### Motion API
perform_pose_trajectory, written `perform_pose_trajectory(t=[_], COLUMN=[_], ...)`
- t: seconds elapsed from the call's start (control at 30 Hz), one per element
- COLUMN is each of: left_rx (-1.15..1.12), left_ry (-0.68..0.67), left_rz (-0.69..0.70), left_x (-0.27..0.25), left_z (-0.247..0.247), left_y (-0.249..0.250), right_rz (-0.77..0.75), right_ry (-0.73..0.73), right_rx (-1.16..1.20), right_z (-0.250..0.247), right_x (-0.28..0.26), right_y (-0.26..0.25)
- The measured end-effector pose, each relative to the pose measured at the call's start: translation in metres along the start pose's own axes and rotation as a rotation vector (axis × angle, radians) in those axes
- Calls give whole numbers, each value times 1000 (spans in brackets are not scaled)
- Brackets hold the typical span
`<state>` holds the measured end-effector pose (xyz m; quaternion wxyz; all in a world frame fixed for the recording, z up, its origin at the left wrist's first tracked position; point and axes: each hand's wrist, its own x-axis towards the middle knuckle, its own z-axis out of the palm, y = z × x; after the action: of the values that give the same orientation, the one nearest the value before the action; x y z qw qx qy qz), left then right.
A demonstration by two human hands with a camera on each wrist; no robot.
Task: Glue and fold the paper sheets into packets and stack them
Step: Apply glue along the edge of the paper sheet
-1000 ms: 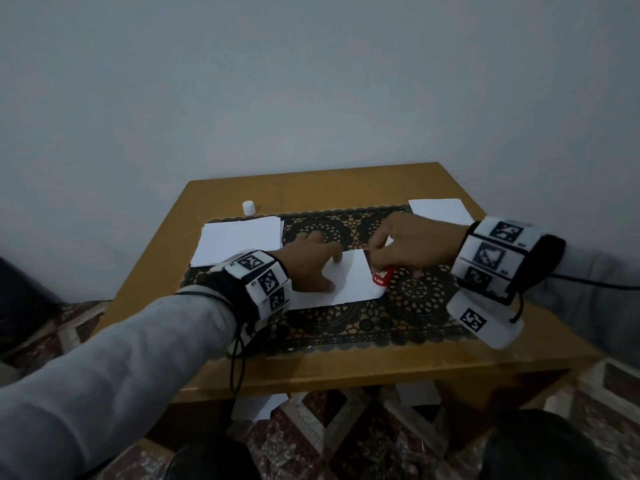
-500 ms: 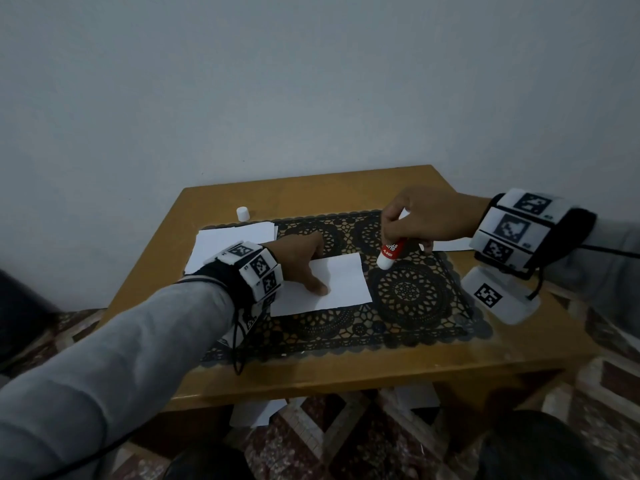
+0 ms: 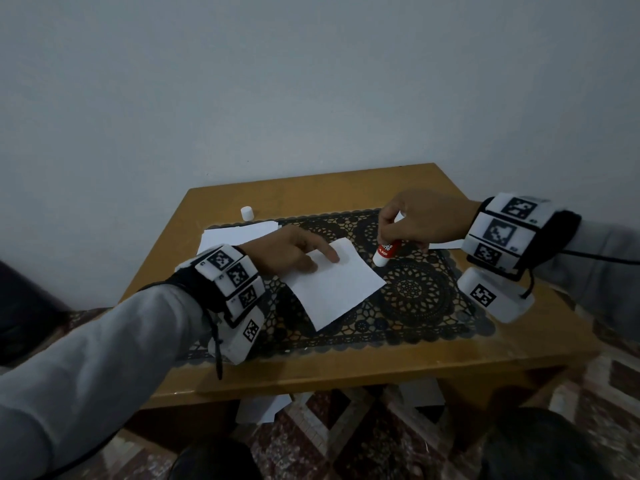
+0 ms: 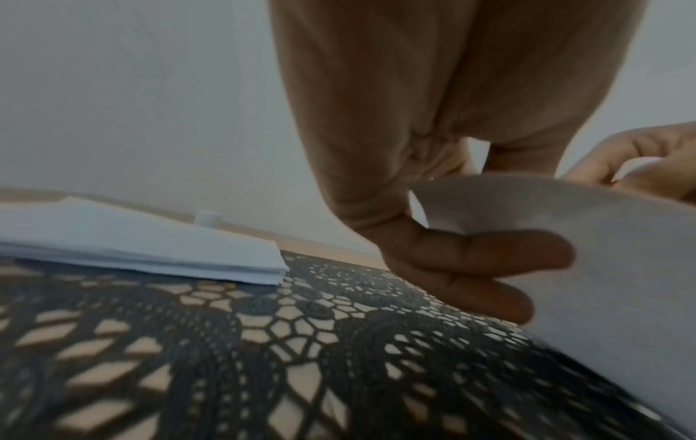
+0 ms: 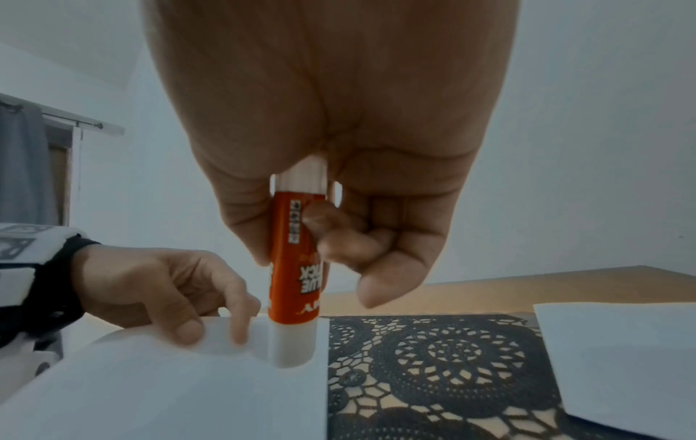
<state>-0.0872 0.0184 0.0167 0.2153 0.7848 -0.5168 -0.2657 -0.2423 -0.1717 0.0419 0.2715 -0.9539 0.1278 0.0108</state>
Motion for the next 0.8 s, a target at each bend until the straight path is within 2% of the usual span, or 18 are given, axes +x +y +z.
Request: perform_pose_trajectory(t=[0.07, 0.17, 0.27, 0.4, 0.5, 0.67, 0.8], left_rx=[-80, -17, 120, 227, 298, 313, 328], left_ry=[76, 192, 120, 45, 29, 17, -7], left_rz=[-90, -187, -248, -270, -283, -280, -263], left_x=[2, 7, 4, 3, 4, 3, 4], left_z=[4, 13, 20, 25, 26, 25, 23], left_y=[-5, -17, -20, -19, -15, -15, -16], right_rz=[-11, -32, -34, 0, 29, 128, 107], right_ry=[3, 51, 100, 109, 161, 224, 186], right_rx=[-11, -82, -144, -65, -166, -170, -134], right_z=[1, 3, 8, 25, 39, 52, 53], right_x=[1, 6, 17, 36, 53, 74, 81], right_y=[-5, -12, -16, -16, -19, -20, -18])
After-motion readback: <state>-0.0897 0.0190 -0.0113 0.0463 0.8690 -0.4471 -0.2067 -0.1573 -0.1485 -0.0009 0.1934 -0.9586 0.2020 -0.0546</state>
